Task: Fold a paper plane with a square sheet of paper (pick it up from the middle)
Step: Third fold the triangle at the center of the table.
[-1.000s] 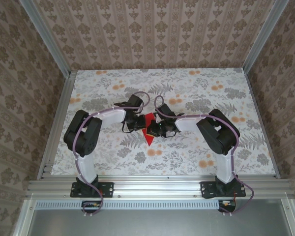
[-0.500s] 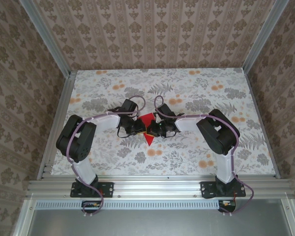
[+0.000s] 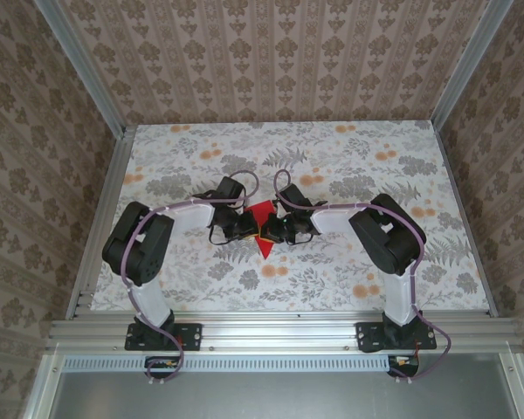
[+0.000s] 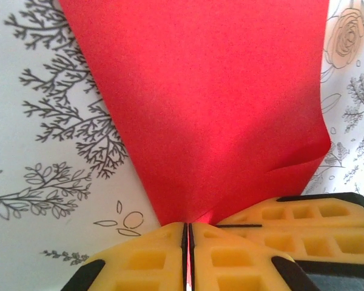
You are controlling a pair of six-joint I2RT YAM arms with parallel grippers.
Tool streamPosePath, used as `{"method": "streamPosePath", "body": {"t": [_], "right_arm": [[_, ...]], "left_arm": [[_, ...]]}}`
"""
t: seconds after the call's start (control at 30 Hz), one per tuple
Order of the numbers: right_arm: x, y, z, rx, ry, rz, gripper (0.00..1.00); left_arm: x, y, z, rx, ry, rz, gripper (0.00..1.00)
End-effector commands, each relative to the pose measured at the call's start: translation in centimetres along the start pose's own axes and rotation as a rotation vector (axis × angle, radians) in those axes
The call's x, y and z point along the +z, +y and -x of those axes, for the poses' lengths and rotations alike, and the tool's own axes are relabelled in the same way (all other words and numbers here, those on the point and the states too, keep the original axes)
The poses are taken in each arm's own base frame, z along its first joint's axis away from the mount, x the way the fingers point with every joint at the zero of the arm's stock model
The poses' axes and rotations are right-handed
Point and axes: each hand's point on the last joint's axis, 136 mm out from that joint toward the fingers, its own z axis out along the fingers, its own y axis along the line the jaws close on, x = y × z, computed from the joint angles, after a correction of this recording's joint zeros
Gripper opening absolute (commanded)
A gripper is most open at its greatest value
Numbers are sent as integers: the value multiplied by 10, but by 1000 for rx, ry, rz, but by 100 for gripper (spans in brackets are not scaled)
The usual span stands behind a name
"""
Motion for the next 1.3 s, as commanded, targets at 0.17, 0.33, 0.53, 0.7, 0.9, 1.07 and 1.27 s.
{"method": "streamPosePath", "body": {"t": [0.17,0.33,0.53,0.7,0.9,1.07,1.27], "right_arm": [[13,-39,-13,61,25,-108,6],[12,-32,-12,62,26,-78,6],[12,-27,-9,64,25,-66,4],[14,-30,-14,70,39,-51,3],[12,-31,-14,53,41,-44,3],[12,-29,-15,39,45,-35,4],[10,-21,-13,16,41,-8,4]], "left_arm": [[5,16,-1,-31,-1,57,14],[5,24,-3,-37,6,97,10],[1,22,-3,-33,1,98,5],[-13,4,5,-10,-39,49,7],[-17,1,13,0,-69,44,15],[-10,2,21,-6,-75,47,16],[2,13,20,-31,-44,93,10]]}}
